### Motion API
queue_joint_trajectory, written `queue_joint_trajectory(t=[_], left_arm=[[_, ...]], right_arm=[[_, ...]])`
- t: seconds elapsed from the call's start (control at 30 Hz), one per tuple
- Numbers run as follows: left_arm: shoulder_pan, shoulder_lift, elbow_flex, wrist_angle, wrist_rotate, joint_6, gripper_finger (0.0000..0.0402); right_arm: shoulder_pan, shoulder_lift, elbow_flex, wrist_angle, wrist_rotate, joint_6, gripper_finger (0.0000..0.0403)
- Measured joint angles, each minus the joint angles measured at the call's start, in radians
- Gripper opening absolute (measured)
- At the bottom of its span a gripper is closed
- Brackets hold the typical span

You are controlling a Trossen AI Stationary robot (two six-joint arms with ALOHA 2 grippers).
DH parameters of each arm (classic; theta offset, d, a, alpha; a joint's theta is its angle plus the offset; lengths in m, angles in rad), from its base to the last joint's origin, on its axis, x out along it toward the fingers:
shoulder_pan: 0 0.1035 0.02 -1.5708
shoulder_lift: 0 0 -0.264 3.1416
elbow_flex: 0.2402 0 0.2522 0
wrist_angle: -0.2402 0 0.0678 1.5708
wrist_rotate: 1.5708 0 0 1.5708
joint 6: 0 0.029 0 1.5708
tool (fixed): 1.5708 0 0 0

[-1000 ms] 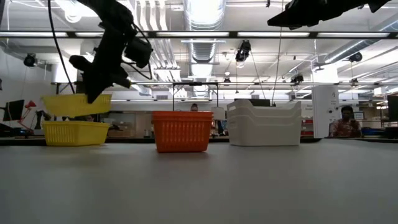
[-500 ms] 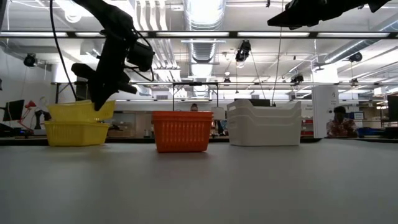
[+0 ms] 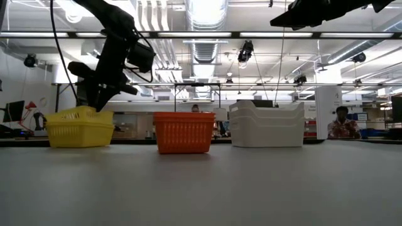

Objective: Stack baskets by color
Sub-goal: Stack the bottom yellow bin on top of the top yellow bin, then return to Home Position

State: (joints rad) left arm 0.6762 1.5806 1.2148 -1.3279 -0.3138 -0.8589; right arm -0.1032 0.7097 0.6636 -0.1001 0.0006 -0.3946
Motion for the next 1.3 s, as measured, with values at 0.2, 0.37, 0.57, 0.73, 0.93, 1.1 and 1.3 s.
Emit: queue_joint_trajectory(t=[0.2,0.37,0.57,0.73,0.93,1.1,1.3], left_arm=[[0.001,0.000,0.000,0.002,0.000,0.017,0.0120],[-0.006,-0.008,0.030,0.003,0.022,0.096,0.0133],[-0.075,-0.011,0.057,0.024,0.015,0.126,0.0134],[-0.261,-0.016,0.010,0.188,0.028,0.307,0.0134],[-0.574,-0.050,-0.085,0.532,0.069,0.605,0.0134],[-0.727,-0.173,-0.234,0.795,0.068,0.711,0.0123],[-0.777,-0.414,-0.448,1.039,0.078,0.747,0.0071]], right_arm=[[0.000,0.000,0.000,0.000,0.000,0.000,0.0013],[0.000,0.000,0.000,0.000,0.000,0.000,0.0013],[0.000,0.000,0.000,0.000,0.000,-0.002,0.0013],[0.000,0.000,-0.011,0.001,-0.002,-0.043,0.0013],[0.000,-0.001,-0.048,0.002,-0.009,-0.121,0.0013],[0.000,-0.009,-0.063,0.013,-0.017,-0.142,0.0013],[-0.002,-0.026,-0.065,0.038,-0.156,-0.110,0.0013]])
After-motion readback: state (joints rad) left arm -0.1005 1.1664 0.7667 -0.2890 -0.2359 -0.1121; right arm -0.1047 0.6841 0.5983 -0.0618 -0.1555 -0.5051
